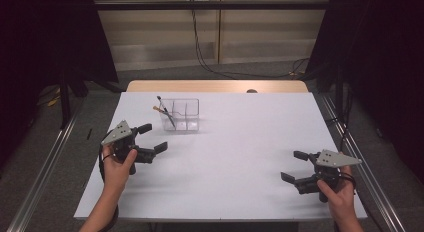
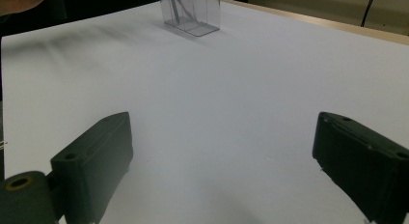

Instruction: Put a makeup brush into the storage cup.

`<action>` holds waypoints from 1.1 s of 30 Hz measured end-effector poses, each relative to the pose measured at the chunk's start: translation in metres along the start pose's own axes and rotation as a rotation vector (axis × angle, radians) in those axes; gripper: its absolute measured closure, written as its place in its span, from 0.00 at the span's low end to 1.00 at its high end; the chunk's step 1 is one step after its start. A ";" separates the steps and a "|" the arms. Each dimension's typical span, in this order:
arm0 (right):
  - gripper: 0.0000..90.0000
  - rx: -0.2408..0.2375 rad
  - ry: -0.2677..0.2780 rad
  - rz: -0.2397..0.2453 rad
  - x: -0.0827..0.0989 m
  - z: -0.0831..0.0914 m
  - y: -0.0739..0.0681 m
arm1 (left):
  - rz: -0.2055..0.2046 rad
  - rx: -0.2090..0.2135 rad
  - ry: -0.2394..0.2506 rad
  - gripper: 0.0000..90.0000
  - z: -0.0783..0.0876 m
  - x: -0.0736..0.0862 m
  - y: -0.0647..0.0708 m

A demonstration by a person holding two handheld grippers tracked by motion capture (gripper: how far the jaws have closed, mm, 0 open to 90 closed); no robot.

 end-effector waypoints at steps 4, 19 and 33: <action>0.07 -0.001 -0.001 0.002 0.000 -0.001 0.000 | -0.004 0.009 -0.006 0.01 0.003 0.003 0.002; 0.07 0.002 0.002 0.000 0.000 0.000 0.000 | -0.011 -0.005 -0.035 0.02 0.023 0.016 -0.001; 0.06 0.017 0.012 -0.004 -0.001 0.003 0.002 | -0.007 -0.013 -0.034 0.02 0.036 0.021 -0.001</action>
Point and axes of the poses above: each handheld gripper's, and its own axes: z roughly backward along the jaws, x roughly out of its underside, y roughly to its right, the point moved 8 cm from there along -z, roughly forward along the jaws, and after that the axes turned 7 degrees about -x, right-handed, at the moved point
